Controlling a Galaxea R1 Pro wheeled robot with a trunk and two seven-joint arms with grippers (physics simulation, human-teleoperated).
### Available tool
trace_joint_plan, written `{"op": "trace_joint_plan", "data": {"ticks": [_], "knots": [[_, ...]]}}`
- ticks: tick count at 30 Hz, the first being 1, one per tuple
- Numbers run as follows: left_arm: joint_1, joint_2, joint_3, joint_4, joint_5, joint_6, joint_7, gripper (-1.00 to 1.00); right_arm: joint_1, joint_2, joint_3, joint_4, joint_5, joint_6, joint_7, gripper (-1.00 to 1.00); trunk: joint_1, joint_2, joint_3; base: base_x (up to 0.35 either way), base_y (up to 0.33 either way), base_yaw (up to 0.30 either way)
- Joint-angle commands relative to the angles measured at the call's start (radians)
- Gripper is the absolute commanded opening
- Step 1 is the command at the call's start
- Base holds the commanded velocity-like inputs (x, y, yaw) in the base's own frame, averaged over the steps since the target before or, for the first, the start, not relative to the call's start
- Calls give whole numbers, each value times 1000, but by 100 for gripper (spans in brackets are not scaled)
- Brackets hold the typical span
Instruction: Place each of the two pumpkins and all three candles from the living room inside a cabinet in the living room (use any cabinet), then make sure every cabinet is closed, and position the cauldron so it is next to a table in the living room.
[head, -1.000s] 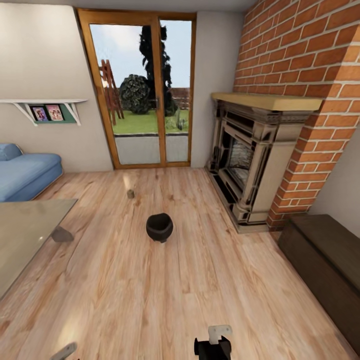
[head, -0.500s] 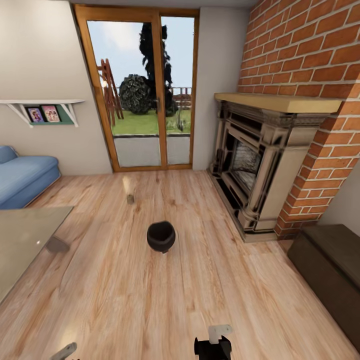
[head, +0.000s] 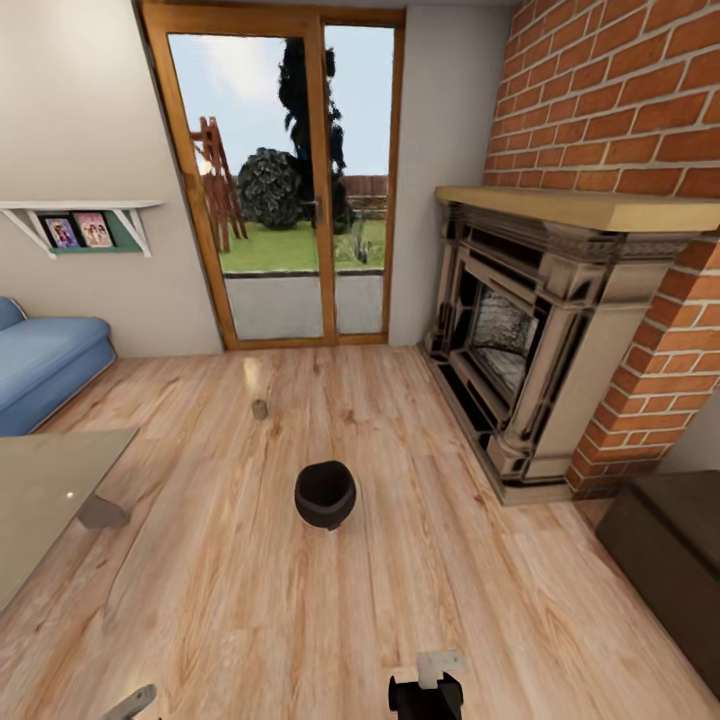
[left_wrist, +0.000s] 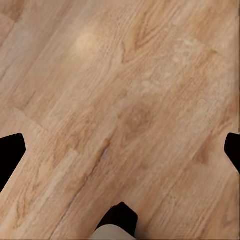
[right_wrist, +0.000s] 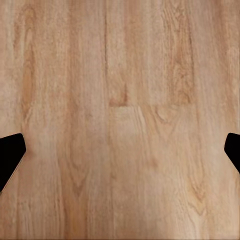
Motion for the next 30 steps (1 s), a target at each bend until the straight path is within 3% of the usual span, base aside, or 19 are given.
{"op": "trace_joint_plan", "data": {"ticks": [1, 13, 24, 27, 30], "knots": [[0, 0, 0, -1, 7, 0, 2, 100, -1, 0, 8, 1, -11, -5, -6, 100, 1, -1, -1, 331, 75, 0], [0, -1, 0, -1, 7, 0, 2, 100, -2, 0, 8, -1, -11, -7, -7, 100, 1, -1, -1, 331, 55, 9], [0, -4, -7, -5, 2, 5, 1, 100, -2, 0, 8, -6, -11, -5, -8, 100, 1, -1, -1, 322, 2, 205], [-2, -29, -34, -28, -6, 22, -1, 100, -2, 0, 8, -12, -11, -4, -10, 100, 1, -1, -1, 265, 0, 40], [-16, -44, -84, -134, -20, 129, 1, 100, -2, 2, 6, -14, -11, 15, -15, 100, 1, -1, -1, 229, 0, 11]]}}
